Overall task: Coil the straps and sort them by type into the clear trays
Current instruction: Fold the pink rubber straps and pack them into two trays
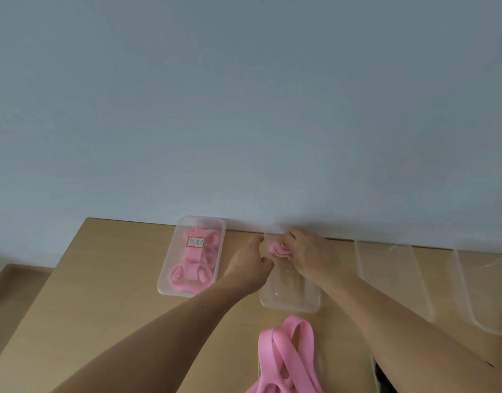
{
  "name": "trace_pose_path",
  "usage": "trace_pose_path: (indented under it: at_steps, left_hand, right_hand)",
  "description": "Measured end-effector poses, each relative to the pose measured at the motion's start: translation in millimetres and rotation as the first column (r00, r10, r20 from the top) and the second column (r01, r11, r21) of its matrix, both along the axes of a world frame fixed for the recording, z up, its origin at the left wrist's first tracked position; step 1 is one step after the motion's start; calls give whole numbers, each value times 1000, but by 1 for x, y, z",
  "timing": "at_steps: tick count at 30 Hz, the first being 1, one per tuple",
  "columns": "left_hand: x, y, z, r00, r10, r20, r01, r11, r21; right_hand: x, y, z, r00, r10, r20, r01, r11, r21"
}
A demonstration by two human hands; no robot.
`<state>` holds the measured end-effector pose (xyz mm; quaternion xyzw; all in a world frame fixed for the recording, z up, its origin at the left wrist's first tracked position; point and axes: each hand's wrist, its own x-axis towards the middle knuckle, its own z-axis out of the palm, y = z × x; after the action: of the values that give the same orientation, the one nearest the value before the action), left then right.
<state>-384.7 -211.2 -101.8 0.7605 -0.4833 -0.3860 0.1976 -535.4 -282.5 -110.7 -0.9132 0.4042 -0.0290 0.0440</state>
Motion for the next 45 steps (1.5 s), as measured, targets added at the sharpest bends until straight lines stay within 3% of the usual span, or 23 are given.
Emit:
trace_pose_path:
  at_steps: [7,13,20,26,31,40,42,45]
  left_hand:
    - [2,-2,-1,998,32,-57,-32,999,7]
    - [4,-6,3,997,38,-60,-38,999,11]
    - [3,-6,2,998,36,-55,-35,999,17]
    - [5,-2,11,994,-26,103,31,998,-48]
    - [8,8,32,994,-51,99,64,988,-143]
    - [12,82,49,976,-216,32,219,966,-137]
    - [11,100,44,964,-264,20,264,958,-114]
    - [7,120,35,948,-318,1,317,944,-89]
  right_hand:
    - [13,8,-2,989,-96,-110,100,994,31]
    - [7,6,-6,993,-114,-29,117,988,104]
    - [13,14,-3,986,-165,-14,166,984,61]
    - [9,16,7,983,-167,-71,170,985,28]
    - [1,29,32,984,-175,-4,175,984,31]
    - [-19,140,67,843,-447,299,381,889,255]
    - [-21,166,60,812,-527,251,435,833,341]
    - [-23,200,50,823,-568,16,467,693,549]
